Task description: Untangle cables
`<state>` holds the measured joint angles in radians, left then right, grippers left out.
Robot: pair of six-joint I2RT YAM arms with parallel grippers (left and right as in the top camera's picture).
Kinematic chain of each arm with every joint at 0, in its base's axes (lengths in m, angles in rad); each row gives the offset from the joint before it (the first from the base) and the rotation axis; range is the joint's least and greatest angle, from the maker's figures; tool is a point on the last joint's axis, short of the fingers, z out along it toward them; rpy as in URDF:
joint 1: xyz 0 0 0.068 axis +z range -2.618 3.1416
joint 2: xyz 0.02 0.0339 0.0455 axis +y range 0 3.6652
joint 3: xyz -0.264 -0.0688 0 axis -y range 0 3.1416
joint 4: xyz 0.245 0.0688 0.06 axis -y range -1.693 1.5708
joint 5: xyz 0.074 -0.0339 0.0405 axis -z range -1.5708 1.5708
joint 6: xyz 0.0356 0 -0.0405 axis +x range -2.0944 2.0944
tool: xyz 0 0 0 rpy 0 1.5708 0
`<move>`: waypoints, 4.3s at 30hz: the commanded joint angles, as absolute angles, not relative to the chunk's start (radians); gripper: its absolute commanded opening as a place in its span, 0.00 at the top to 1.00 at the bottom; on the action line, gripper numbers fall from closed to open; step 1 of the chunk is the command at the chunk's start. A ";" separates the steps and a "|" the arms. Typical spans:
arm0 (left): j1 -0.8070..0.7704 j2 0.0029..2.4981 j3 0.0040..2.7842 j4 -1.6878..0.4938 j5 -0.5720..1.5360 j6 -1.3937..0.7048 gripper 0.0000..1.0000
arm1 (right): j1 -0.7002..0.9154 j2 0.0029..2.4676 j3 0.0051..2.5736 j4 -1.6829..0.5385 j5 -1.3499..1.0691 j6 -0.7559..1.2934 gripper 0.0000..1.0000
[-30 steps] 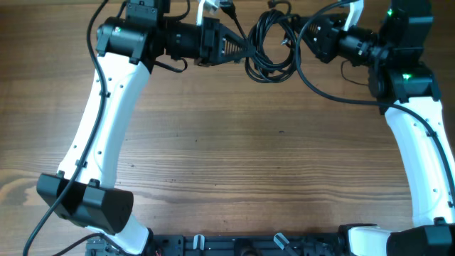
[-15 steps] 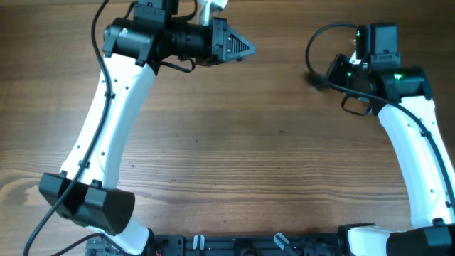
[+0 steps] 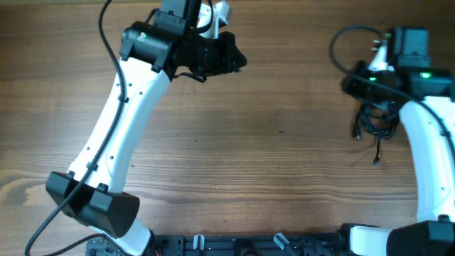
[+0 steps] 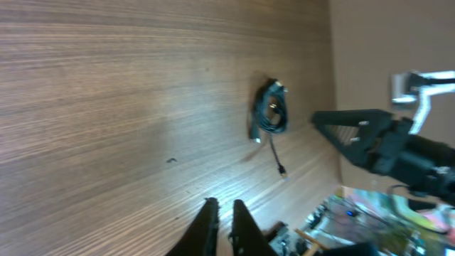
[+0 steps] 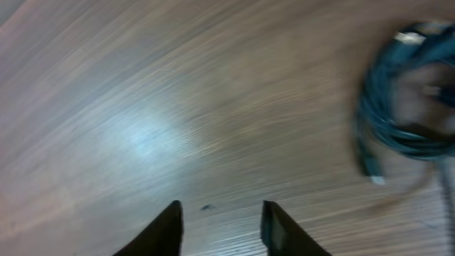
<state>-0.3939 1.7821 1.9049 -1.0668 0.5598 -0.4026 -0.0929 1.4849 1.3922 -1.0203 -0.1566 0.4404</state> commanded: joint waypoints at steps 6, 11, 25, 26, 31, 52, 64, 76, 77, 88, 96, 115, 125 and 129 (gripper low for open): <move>-0.439 1.850 1.915 -1.068 0.458 -0.398 0.82 | -0.209 1.647 1.393 -1.110 -0.046 0.315 0.41; -0.439 1.854 1.915 -1.068 0.458 -0.398 0.80 | -0.209 1.874 1.393 -1.124 -0.010 0.292 0.42; -0.439 1.854 1.915 -1.066 0.458 -0.397 0.76 | -0.241 1.956 1.393 -1.079 0.049 0.308 0.37; -0.439 1.854 1.915 -1.066 0.458 -0.397 0.76 | -0.253 1.956 1.393 -1.070 0.041 0.309 0.36; -0.439 1.854 1.915 -1.052 0.458 -0.397 0.74 | -0.274 1.957 1.393 -0.999 -0.047 0.260 0.24; -0.406 1.854 1.915 -1.052 0.459 -0.398 0.75 | -0.103 1.958 1.309 -0.907 -0.425 0.102 0.83; -0.218 1.854 1.915 -1.147 0.462 -0.397 0.78 | 0.226 1.943 1.399 -0.838 -0.332 0.300 0.89; -0.249 1.854 1.915 -1.161 0.462 -0.398 0.75 | -0.154 1.913 1.411 -1.006 0.025 0.418 0.41; -0.256 1.854 1.915 -1.161 0.462 -0.397 0.75 | -0.160 1.914 1.391 -0.996 0.028 0.414 0.40; -0.273 1.854 1.915 -1.161 0.462 -0.397 0.73 | -0.164 1.927 1.240 -0.866 0.118 0.374 0.38; -0.272 1.854 1.915 -1.161 0.385 -0.397 0.77 | -0.126 1.927 1.198 -0.790 -0.440 0.091 0.81; -0.150 1.848 1.915 -1.155 1.007 -0.009 0.53 | 0.193 1.612 1.371 -0.831 -1.249 -0.135 0.96; -0.402 1.850 1.915 -0.967 0.754 -0.268 0.57 | 0.193 1.586 1.370 -0.848 -1.254 -0.133 0.96; -0.427 1.860 1.915 -0.959 0.710 -0.278 0.67 | 0.193 1.586 1.370 -0.826 -1.254 -0.131 0.96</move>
